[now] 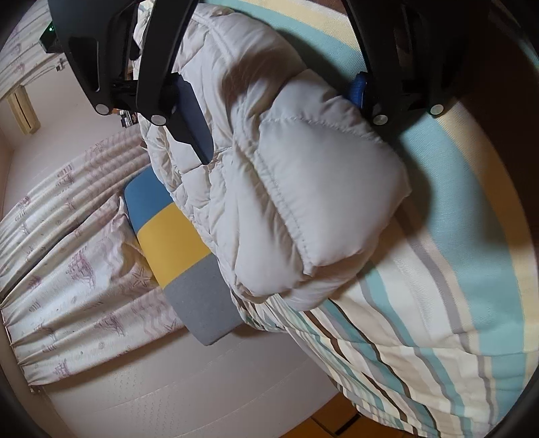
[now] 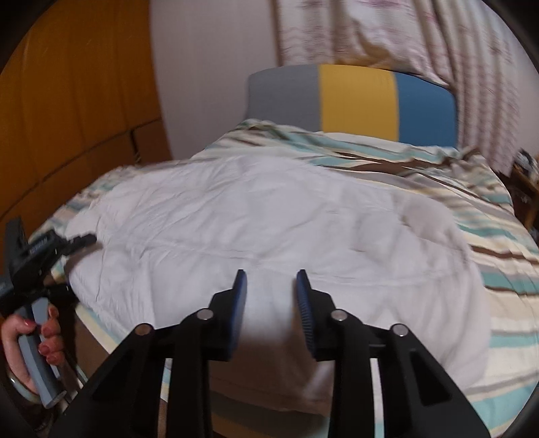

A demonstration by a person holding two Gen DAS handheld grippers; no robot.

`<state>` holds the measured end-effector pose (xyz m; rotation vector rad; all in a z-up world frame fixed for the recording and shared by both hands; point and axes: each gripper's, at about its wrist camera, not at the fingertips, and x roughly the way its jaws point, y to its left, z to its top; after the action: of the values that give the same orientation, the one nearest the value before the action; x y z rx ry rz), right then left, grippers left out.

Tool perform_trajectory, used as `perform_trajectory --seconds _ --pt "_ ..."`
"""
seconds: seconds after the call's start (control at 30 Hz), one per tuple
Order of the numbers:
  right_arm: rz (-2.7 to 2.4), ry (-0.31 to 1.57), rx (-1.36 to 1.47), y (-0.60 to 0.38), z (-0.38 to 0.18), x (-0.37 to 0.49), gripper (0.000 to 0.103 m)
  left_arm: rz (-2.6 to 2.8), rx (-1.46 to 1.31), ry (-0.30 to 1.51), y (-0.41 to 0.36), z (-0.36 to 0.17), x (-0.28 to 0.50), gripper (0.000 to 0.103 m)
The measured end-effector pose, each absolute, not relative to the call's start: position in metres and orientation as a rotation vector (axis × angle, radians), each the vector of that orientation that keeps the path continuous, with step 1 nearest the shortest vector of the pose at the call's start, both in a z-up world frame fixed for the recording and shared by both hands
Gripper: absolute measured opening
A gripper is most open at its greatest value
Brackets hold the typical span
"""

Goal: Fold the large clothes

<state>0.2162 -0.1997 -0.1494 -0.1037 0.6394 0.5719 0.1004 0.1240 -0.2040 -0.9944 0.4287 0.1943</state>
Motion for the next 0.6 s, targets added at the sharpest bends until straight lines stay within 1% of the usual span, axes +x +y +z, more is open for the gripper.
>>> perform_trajectory --seconds 0.03,0.07,0.13,0.2,0.23,0.27,0.3,0.33,0.4,0.47,0.53,0.6 --pt "0.574 0.648 -0.119 -0.195 -0.154 0.217 0.02 0.198 -0.986 0.425 0.123 -0.203 0.1 0.069" --pt "0.58 0.678 -0.139 -0.188 -0.162 0.221 0.019 0.201 -0.977 0.423 0.122 -0.203 0.1 0.069" --pt "0.583 0.758 -0.178 -0.174 -0.187 0.228 0.019 0.216 -0.96 0.42 0.12 -0.204 0.102 0.069" --pt "0.58 0.75 -0.192 -0.171 -0.198 0.229 0.019 0.229 -0.947 0.419 0.119 -0.203 0.103 0.067" --pt "0.581 0.747 -0.195 -0.172 -0.201 0.228 0.019 0.25 -0.934 0.434 0.121 -0.203 0.104 0.061" --pt "0.581 0.748 -0.189 -0.173 -0.201 0.228 0.019 0.268 -0.93 0.444 0.122 -0.202 0.105 0.051" --pt "0.582 0.75 -0.181 -0.173 -0.202 0.227 0.019 0.271 -0.955 0.444 0.126 -0.203 0.104 0.046" --pt "0.584 0.75 -0.178 -0.173 -0.202 0.227 0.019 0.268 -0.986 0.434 0.129 -0.204 0.103 0.044" --pt "0.585 0.747 -0.174 -0.175 -0.202 0.227 0.019 0.273 -0.986 0.426 0.128 -0.198 0.101 0.033" --pt "0.587 0.746 -0.173 -0.177 -0.203 0.226 0.019 0.278 -0.876 0.403 0.115 -0.179 0.1 0.027" --pt "0.575 0.742 -0.169 -0.179 -0.203 0.226 0.019 0.268 -0.709 0.351 0.093 -0.15 0.098 0.026" --pt "0.564 0.739 -0.158 -0.184 -0.201 0.227 0.019 0.246 -0.611 0.312 0.075 -0.132 0.096 0.026"
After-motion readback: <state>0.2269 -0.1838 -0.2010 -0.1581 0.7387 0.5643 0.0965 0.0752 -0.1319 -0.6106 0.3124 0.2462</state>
